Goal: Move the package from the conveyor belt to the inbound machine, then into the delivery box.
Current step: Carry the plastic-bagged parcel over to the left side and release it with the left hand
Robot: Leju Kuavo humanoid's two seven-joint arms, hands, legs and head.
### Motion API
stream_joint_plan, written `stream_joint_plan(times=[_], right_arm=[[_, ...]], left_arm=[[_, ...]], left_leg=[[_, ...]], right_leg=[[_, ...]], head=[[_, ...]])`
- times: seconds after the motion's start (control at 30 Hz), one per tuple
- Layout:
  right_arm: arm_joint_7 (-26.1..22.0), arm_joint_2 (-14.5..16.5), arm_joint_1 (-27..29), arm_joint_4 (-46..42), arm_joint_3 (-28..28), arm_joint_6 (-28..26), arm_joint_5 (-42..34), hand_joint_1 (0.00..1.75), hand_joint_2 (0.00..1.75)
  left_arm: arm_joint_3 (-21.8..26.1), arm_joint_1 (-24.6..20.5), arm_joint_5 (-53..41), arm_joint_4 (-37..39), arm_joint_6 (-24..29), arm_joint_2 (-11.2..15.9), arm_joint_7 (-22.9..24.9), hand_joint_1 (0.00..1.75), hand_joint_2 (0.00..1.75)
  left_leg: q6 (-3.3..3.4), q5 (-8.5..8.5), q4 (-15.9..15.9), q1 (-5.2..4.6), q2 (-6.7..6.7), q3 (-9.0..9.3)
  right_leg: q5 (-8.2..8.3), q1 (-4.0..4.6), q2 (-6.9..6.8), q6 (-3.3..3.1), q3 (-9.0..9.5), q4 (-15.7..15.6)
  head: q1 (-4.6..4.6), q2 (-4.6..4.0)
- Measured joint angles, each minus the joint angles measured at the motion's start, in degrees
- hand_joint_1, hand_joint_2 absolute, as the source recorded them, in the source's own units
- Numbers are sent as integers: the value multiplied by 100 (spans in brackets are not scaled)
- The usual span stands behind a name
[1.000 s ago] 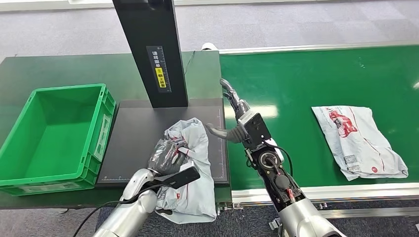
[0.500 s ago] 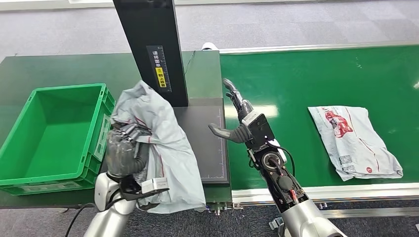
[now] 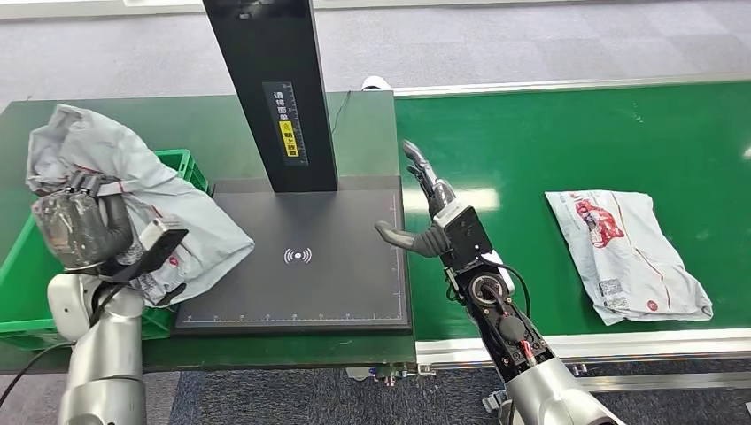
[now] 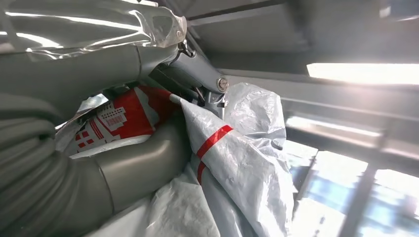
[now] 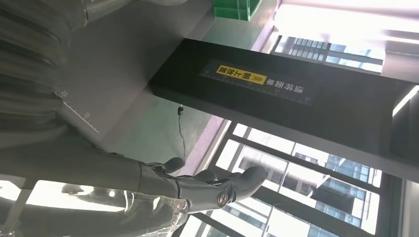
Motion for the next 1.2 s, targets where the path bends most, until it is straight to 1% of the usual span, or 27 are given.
stream_joint_plan(times=[0.13,0.3,0.4,0.53,0.57,0.67,0.7,0.77,0.8,0.9,0.93,1.03,1.13,1.2], right_arm=[[-21,1,-16,0,44,-25,-34,0,175],[-21,23,-22,0,93,-42,-42,0,175],[-20,30,-22,0,112,-43,-39,0,175],[-8,36,-22,0,133,-43,-3,0,175],[-5,37,-22,0,135,-43,7,0,175],[-3,40,-23,0,145,-43,22,0,175],[-3,40,-23,0,148,-40,30,0,175],[1,40,-23,0,151,-29,49,0,175],[6,40,-23,0,152,-19,58,0,175],[29,45,-24,0,154,10,90,0,175],[32,49,-26,0,155,14,102,0,175],[32,57,-47,5,159,18,131,0,175],[31,58,-84,29,164,19,140,0,175],[30,59,-103,51,167,21,142,0,175]], left_arm=[[743,-260,-301,450,0,204,219,175,175],[1643,-450,-331,924,1,501,321,175,175],[1931,-484,-312,1069,2,591,355,175,175],[2187,-584,-26,1489,1,733,443,175,175],[2208,-595,21,1584,1,764,455,168,175],[2252,-608,92,1783,2,826,465,39,175],[2259,-613,136,1836,2,840,467,2,175],[2259,-631,359,1963,2,859,401,0,175],[2256,-649,587,2052,2,863,279,0,175],[2194,-679,1304,2268,2,850,-304,0,175],[2145,-673,1421,2289,1,832,-428,0,175],[1957,-632,1739,2277,1,753,-517,0,175],[1634,-508,2431,2119,2,671,-519,0,175],[1371,-406,2732,1959,2,617,-519,0,87]], left_leg=[[0,-1,0,-1,4,-6],[0,-1,0,-1,4,-10],[0,0,0,0,-1,-12],[0,0,0,-1,2,-13],[0,0,0,-1,1,-13],[0,0,0,-1,0,-13],[0,0,0,-1,1,-13],[0,0,0,-1,2,-13],[0,0,0,-1,1,-13],[0,0,0,-1,-2,-13],[0,0,0,-1,-2,-13],[1,0,0,-3,-7,-11],[4,3,0,-3,-15,-10],[5,5,0,-3,-16,-10]], right_leg=[[0,-1,1,0,-6,0],[-1,0,1,0,-16,-1],[-1,0,-2,0,-16,-1],[0,-1,-1,0,-16,-1],[0,-1,-1,0,-15,-1],[0,-1,-2,0,-16,-1],[0,-1,-1,0,-17,-1],[0,-1,-1,0,-18,-1],[0,-1,-1,0,-18,-1],[0,-1,-3,0,-15,-1],[0,-1,-3,0,-14,-1],[0,-3,-9,0,-9,-2],[0,-3,-18,0,-5,-2],[0,-3,-19,0,-4,-2]], head=[[2,0],[-1,0],[2,0],[1,0],[2,0],[2,0],[1,0],[1,0],[1,0],[2,0],[2,0],[1,0],[1,0],[2,0]])
